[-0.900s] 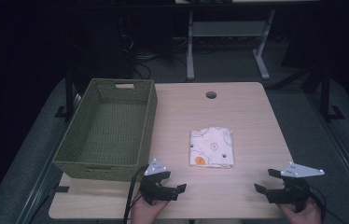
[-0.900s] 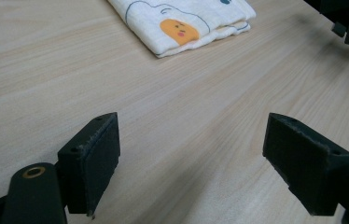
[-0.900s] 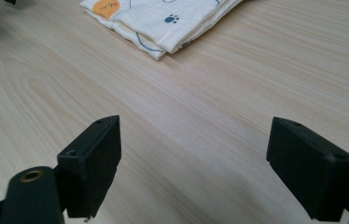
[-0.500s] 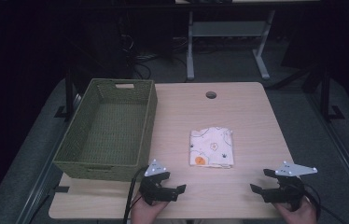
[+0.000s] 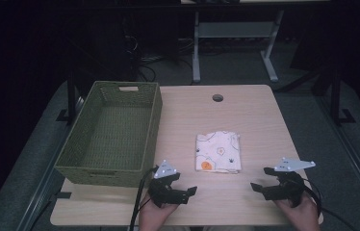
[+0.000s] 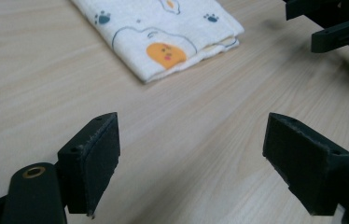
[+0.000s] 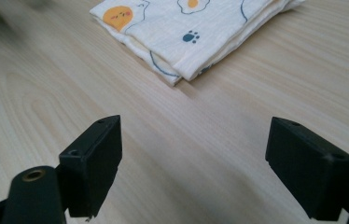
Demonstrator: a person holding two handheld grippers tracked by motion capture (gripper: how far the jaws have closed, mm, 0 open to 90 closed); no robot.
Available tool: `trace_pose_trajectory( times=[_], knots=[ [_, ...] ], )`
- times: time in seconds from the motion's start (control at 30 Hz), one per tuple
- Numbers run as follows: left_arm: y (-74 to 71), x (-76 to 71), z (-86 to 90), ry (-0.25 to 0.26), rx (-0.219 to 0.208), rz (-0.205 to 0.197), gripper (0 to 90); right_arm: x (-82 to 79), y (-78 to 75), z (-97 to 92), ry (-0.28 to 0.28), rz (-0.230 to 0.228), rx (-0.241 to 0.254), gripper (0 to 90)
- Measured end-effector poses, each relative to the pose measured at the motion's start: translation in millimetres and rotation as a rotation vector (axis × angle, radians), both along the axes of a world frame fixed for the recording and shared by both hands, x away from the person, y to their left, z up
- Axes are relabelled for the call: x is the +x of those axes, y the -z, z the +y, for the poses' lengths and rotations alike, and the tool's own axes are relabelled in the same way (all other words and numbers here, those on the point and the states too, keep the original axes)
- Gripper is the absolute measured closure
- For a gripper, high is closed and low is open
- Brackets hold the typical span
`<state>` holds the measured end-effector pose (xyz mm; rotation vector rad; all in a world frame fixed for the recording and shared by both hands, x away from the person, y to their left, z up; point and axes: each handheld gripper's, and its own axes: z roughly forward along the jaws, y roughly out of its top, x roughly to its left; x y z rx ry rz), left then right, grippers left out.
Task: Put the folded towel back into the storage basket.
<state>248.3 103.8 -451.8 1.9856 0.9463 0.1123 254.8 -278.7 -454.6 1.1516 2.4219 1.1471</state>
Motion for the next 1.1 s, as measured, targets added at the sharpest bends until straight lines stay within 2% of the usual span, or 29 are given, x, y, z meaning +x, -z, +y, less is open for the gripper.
trace_pose_trajectory(
  times=[0.17,0.2,0.33,0.43,0.53,0.63,0.7,0.8,0.87,0.9,1.1],
  knots=[
    [-5.5,10.8,-7.6,0.004,-0.018,0.005,18.9,10.3,-6.4,2.8,-0.012,0.012,-0.004,19.3],
    [-7.2,15.5,-11.5,0.002,-0.033,0.008,18.9,16.9,-9.9,3.7,-0.017,0.03,0.007,19.0],
    [-9.2,23.4,-20.3,0.005,-0.028,0.021,18.9,30.5,-14.5,4.8,-0.03,0.047,0.023,19.2],
    [-9.4,27.2,-23.7,0.005,-0.022,0.03,18.9,40.1,-17.3,5.1,-0.034,0.057,0.013,19.2],
    [-10.0,32.3,-27.3,0.005,-0.018,0.039,18.9,45.1,-19.7,5.7,-0.038,0.062,0.023,19.3],
    [-9.7,37.2,-29.7,0.004,-0.007,0.044,18.9,53.1,-22.4,8.1,-0.048,0.072,0.003,19.3],
    [-8.9,38.8,-31.3,0.001,-0.012,0.051,18.9,57.7,-23.3,10.1,-0.051,0.075,0.003,19.4],
    [-8.1,41.2,-34.3,0.005,-0.013,0.064,19.0,65.4,-24.6,14.7,-0.062,0.089,-0.023,19.3],
    [-8.2,43.7,-34.9,0.002,-0.035,0.08,19.0,69.9,-26.3,17.3,-0.068,0.086,-0.019,19.3],
    [-9.1,45.8,-35.7,0.006,-0.039,0.088,18.9,74.9,-28.6,20.0,-0.072,0.101,-0.033,18.9],
    [-11.9,49.4,-39.8,0.003,-0.005,0.066,17.3,85.9,-33.4,24.3,-0.086,0.106,-0.042,19.1]
  ],
)
